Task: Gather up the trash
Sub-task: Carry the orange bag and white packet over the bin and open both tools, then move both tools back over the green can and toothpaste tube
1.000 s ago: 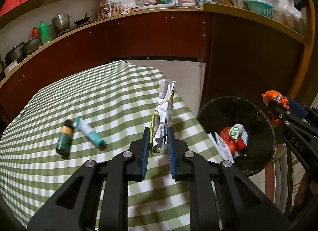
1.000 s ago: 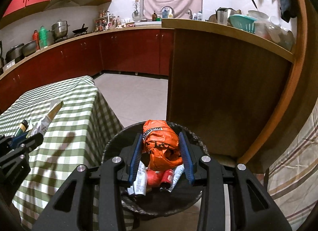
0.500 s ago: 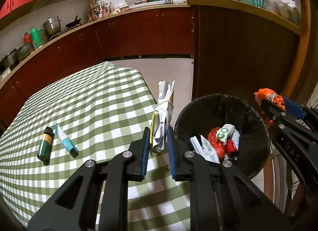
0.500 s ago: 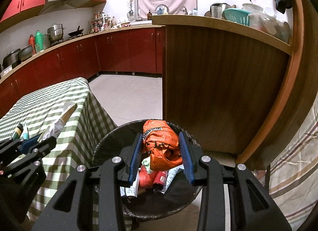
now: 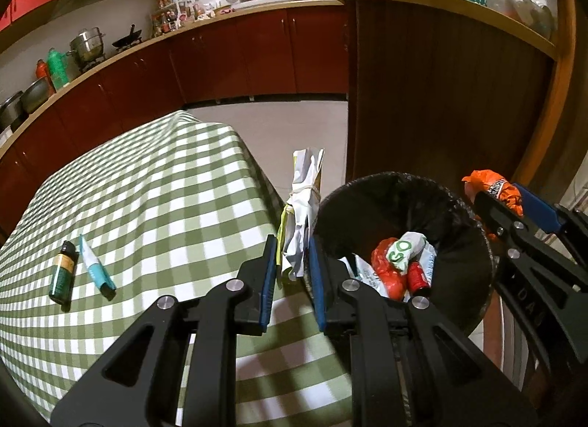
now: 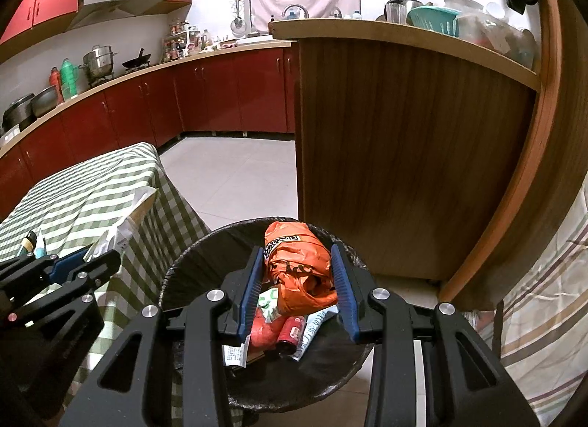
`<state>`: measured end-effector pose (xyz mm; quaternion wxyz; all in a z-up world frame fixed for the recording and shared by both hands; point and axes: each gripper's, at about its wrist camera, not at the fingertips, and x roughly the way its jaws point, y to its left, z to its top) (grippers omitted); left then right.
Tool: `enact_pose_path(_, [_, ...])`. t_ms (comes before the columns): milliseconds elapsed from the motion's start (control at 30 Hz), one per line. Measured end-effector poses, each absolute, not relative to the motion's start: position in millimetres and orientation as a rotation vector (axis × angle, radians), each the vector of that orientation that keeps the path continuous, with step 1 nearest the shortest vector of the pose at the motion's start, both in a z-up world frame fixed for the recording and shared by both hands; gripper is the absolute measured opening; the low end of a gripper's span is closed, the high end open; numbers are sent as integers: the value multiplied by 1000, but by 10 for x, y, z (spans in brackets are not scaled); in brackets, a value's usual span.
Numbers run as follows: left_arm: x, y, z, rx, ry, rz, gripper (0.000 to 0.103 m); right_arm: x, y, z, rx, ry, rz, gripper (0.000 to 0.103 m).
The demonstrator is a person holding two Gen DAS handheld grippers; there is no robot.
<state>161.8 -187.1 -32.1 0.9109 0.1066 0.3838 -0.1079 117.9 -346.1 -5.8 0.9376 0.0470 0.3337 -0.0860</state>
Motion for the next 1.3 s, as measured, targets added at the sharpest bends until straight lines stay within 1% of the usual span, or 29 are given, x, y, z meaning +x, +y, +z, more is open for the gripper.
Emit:
enact_pose_path(67, [1630,-1899,-326,219,796,-226,18,1195,-3484,-84,98,687,-175,38])
enact_pose_path(133, [1650,-1939,-338,226,804,-230,23,1214,-3506,-111,102,692,-172,39])
enact_pose_path(167, [1658,-1948,-338,225,808,-231,23,1227,-3515,-124,104,695,-169,41])
enact_pose_path(200, [1664,-1949,-336,220,812,-232,24,1239,-3520,-132,105,697,-167,45])
enact_pose_path(300, [1678,-1952,-349,216,823,-230,25,1255,-3552,-144,116,695,-175,48])
enact_pose_path(333, [1678,-1952,-354,216,826,-230,30,1255,-3561,-144,119,694,-175,48])
enact_pose_path(400, [1679,-1945,-353,209,828,-227,37,1248,-3563,-138,118,691,-178,48])
enact_pose_path(467, [1675,-1947,-350,205,825,-226,37,1242,-3568,-131,118,688,-178,48])
enact_pose_path(533, [1669,-1941,-340,201,822,-224,40,1232,-3571,-120,119,685,-181,48])
enact_pose_path(900, [1590,-1763,-220,177,814,-225,42,1214,-3548,-76,117,679,-186,48])
enact_pose_path(1100, [1527,-1557,-128,168,805,-205,42,1205,-3476,-39,115,676,-175,48])
enact_pose_path(1200, [1493,-1403,-94,164,806,-186,46,1197,-3412,-16,111,675,-159,48])
enact_pose_path(1300, [1454,-1231,-73,163,803,-157,46,1183,-3330,11,106,673,-142,48])
